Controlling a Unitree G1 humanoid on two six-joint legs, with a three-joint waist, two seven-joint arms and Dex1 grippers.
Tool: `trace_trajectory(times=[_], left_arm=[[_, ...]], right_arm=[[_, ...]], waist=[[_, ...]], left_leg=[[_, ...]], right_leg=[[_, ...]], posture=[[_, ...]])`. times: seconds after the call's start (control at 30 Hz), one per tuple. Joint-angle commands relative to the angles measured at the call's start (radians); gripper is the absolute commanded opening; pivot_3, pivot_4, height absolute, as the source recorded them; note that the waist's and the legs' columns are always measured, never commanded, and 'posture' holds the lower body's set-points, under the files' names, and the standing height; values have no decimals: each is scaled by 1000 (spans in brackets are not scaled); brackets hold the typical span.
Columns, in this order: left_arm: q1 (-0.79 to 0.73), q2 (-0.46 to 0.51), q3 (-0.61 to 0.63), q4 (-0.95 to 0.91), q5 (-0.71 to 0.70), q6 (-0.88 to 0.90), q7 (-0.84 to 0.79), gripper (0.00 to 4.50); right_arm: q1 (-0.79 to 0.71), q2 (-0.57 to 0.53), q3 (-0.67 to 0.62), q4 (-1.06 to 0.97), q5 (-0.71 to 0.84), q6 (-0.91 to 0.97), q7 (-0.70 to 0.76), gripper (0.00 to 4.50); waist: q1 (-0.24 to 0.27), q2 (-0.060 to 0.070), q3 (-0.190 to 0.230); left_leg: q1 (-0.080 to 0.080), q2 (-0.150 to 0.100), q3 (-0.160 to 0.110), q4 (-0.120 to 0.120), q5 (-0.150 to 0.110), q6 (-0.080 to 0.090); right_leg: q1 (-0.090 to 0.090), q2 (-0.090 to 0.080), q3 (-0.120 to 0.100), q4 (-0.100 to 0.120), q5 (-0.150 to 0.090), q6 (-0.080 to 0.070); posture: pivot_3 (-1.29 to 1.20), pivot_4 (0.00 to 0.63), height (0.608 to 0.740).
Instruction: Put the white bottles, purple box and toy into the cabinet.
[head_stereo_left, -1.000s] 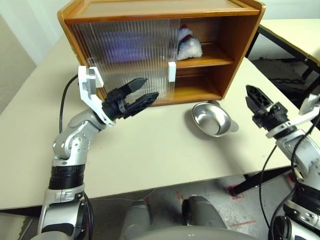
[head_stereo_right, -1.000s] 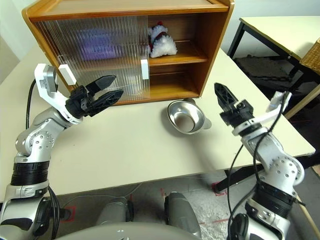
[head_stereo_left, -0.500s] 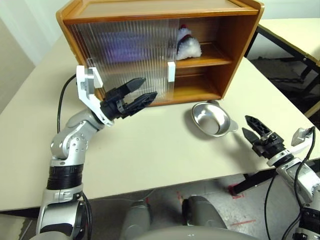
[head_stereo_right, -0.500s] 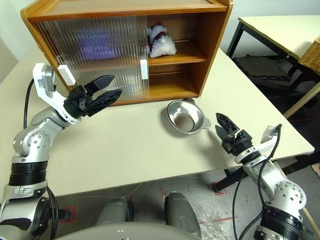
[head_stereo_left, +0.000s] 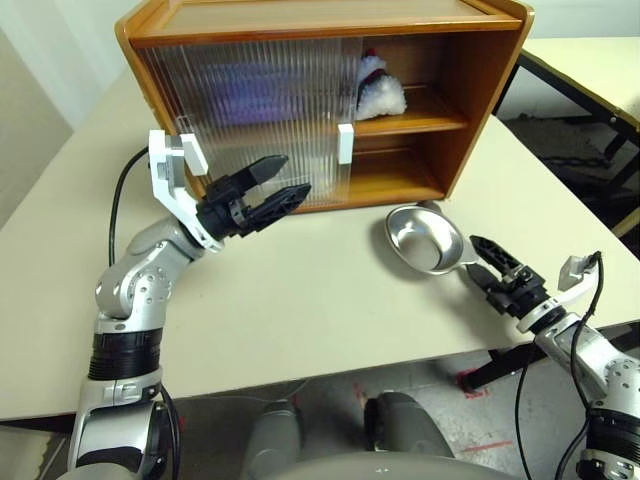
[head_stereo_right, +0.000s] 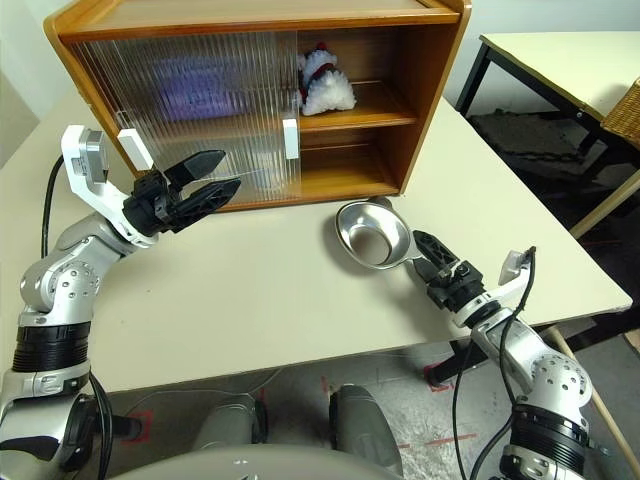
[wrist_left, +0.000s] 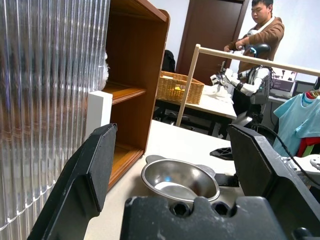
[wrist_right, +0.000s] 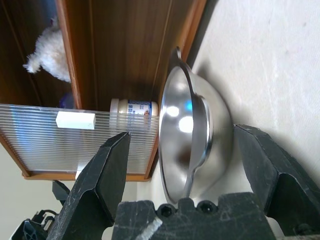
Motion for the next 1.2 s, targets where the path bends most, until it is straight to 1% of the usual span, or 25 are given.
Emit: trace_trajectory(times=[0.03,0.2,0.3,0.4,0.57,0.63,0.67,0.83,0.97,1.07,1.2], left_arm=[[0,15,10,-19,-1,14,7,4500],[-2,23,15,-25,-4,20,10,4500],[-1,27,18,-28,-6,24,12,4500],[-3,29,18,-31,-7,27,15,4500],[-10,29,18,-32,-6,29,19,4500],[-13,29,17,-28,-5,28,19,4500],[-15,29,17,-26,-4,27,18,4500],[-16,30,16,-22,-2,23,14,4500],[-18,30,12,-14,1,20,8,4500],[-22,29,9,-8,3,18,3,4500],[-28,27,5,-2,5,15,-6,4500]], right_arm=[[-6,6,0,5,-3,-12,-14,4476],[-3,10,2,8,-8,-15,-16,4476],[-10,5,1,35,-20,-18,-2,3851],[-19,-5,0,58,-32,-19,13,2827],[-41,-30,-4,105,-65,-23,53,885],[-48,-35,-4,117,-76,-26,65,238],[-53,-39,-4,124,-82,-28,74,43],[-71,-44,-11,135,-75,-25,104,43],[-89,-29,-36,123,-11,-15,91,43],[-105,-10,-58,95,80,-1,63,43],[-130,14,-69,90,128,-16,30,43]], waist=[[0,0,0],[0,0,0],[1,0,0],[0,0,0],[1,0,0],[0,-2,-1],[1,-2,-1],[2,-2,-1],[1,-2,-1],[1,-2,-1],[1,-2,-1]], left_leg=[[0,0,0,0,0,0],[0,0,0,0,0,0],[0,0,0,0,0,0],[0,0,0,0,0,0],[0,0,0,0,0,0],[1,0,0,0,0,0],[1,0,0,1,0,0],[1,-1,0,2,0,0],[1,-1,0,1,0,0],[1,-1,0,1,0,0],[0,-1,0,0,0,0]], right_leg=[[0,0,0,0,0,0],[0,0,0,0,0,0],[0,0,0,0,0,0],[0,0,0,0,0,0],[0,0,0,0,0,0],[1,0,0,0,0,0],[1,0,0,0,0,0],[2,-1,1,0,0,0],[2,-1,1,0,0,0],[2,0,1,-1,0,0],[1,0,0,-1,2,3]], posture=[[40,6,740],[47,9,740],[50,10,740],[51,10,740],[54,6,740],[53,3,740],[52,2,740],[48,0,740],[40,0,740],[34,0,740],[33,0,740]])
